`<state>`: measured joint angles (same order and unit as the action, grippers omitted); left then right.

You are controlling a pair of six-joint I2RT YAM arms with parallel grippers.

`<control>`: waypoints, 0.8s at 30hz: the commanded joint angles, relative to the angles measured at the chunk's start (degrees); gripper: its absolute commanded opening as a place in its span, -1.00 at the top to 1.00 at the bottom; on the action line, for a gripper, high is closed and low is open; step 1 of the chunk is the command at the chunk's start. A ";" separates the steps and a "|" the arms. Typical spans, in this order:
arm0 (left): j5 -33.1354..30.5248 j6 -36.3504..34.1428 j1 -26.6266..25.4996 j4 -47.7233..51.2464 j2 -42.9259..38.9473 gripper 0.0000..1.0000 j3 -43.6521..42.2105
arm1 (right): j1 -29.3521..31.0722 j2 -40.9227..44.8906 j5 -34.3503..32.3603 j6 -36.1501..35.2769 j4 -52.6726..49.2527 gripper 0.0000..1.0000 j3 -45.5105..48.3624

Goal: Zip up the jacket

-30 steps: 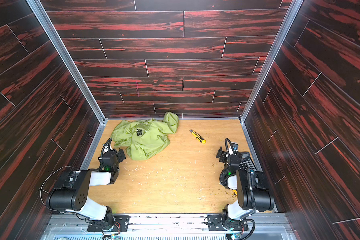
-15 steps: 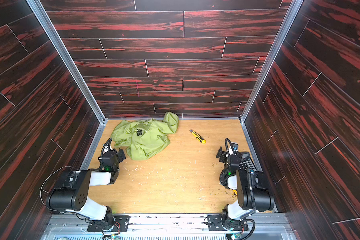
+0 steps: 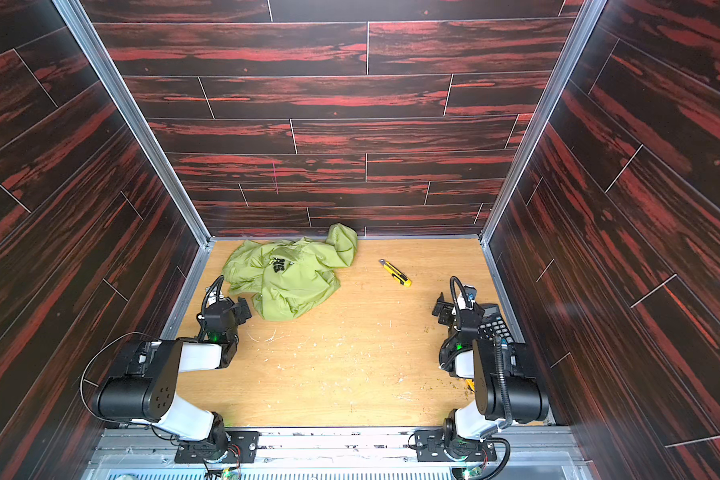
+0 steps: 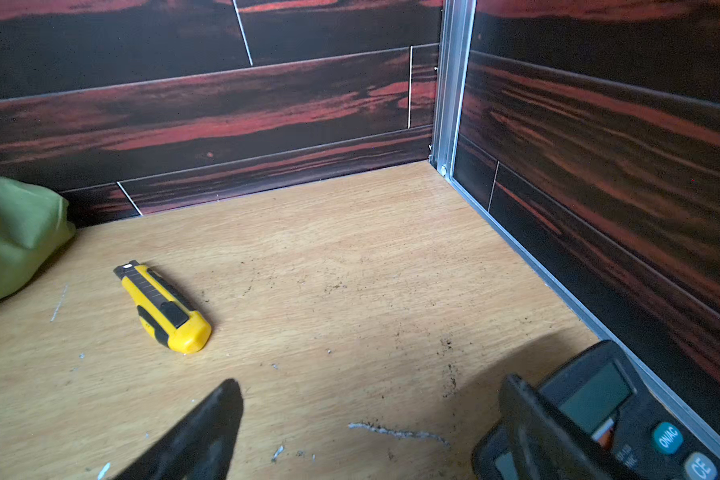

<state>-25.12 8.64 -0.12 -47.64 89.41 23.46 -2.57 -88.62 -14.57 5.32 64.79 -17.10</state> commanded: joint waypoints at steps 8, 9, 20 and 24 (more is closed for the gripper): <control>-0.61 -0.03 -0.16 -0.87 -1.66 -0.99 -0.35 | 0.27 -0.91 -0.46 -0.37 2.35 -0.97 0.48; -1.26 0.21 -0.16 -1.40 -1.62 -0.99 -0.37 | 0.22 -0.76 -0.44 -0.40 2.58 -0.97 0.52; -2.82 2.60 -0.23 31.08 -13.37 -0.99 13.09 | -0.14 13.65 -9.01 2.36 -24.92 -0.97 -7.94; -0.03 3.63 -0.21 33.32 -20.18 -0.99 13.71 | -0.27 18.90 -11.09 6.42 -41.58 -0.97 -16.49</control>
<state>-26.39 10.79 -0.12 -21.65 73.34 36.29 -2.66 -74.30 -22.06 8.19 38.35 -28.51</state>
